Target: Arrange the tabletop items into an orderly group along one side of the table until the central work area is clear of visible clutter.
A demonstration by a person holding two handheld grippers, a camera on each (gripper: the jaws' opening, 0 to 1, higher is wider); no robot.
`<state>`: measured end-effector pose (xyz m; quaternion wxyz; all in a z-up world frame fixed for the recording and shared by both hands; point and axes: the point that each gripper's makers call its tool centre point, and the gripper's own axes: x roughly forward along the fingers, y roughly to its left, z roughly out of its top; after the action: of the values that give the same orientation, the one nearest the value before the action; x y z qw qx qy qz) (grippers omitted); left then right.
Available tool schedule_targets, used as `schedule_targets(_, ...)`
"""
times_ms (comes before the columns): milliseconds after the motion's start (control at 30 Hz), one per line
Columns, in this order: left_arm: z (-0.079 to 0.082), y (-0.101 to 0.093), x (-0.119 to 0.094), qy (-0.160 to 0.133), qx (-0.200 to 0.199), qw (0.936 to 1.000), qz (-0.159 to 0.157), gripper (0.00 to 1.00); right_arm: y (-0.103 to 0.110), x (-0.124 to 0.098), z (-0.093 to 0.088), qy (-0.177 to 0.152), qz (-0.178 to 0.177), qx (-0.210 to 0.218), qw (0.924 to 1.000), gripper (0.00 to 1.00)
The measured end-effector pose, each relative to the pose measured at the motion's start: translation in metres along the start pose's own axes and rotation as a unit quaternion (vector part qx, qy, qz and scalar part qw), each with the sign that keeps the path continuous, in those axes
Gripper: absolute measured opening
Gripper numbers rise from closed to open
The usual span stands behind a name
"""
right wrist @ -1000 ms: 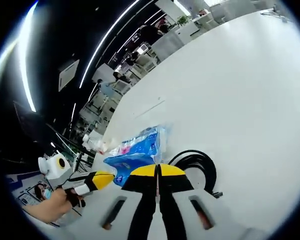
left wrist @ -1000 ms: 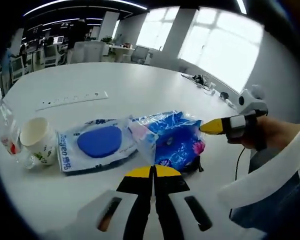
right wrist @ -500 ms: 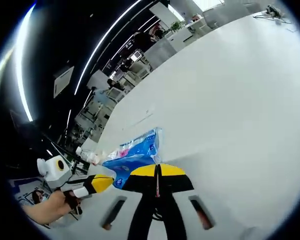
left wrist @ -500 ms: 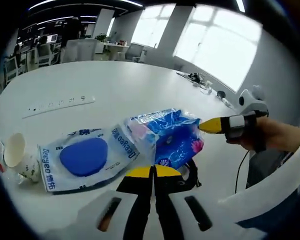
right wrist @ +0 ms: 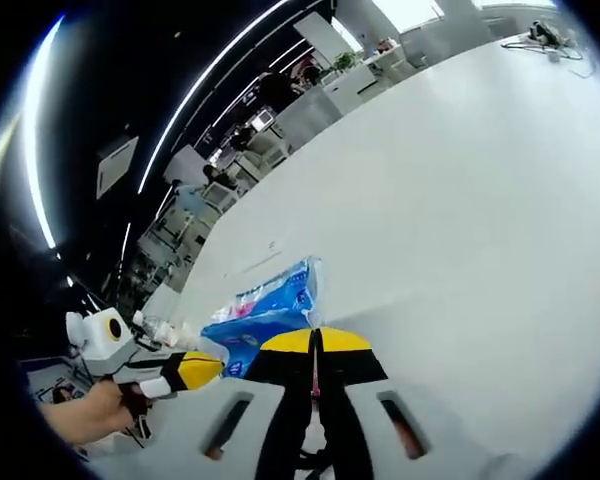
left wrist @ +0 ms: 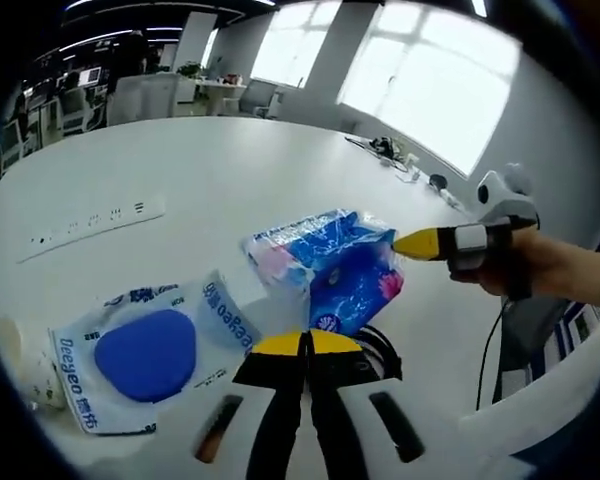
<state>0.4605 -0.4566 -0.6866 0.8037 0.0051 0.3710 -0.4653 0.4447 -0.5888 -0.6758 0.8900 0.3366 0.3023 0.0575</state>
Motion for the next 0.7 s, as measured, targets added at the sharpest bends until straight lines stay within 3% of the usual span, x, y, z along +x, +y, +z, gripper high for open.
schedule_targets(200, -0.003, 0.003, 0.014, 0.017, 0.005, 0.9998, 0.006, 0.00, -0.010, 0.011, 0.007, 0.007, -0.005, -0.013, 0.9999, 0.00)
schedule_targets(700, -0.015, 0.023, 0.039, 0.053, -0.065, 0.9947, 0.060, 0.00, -0.031, 0.038, 0.000, 0.033, -0.014, -0.008, 0.9993, 0.00)
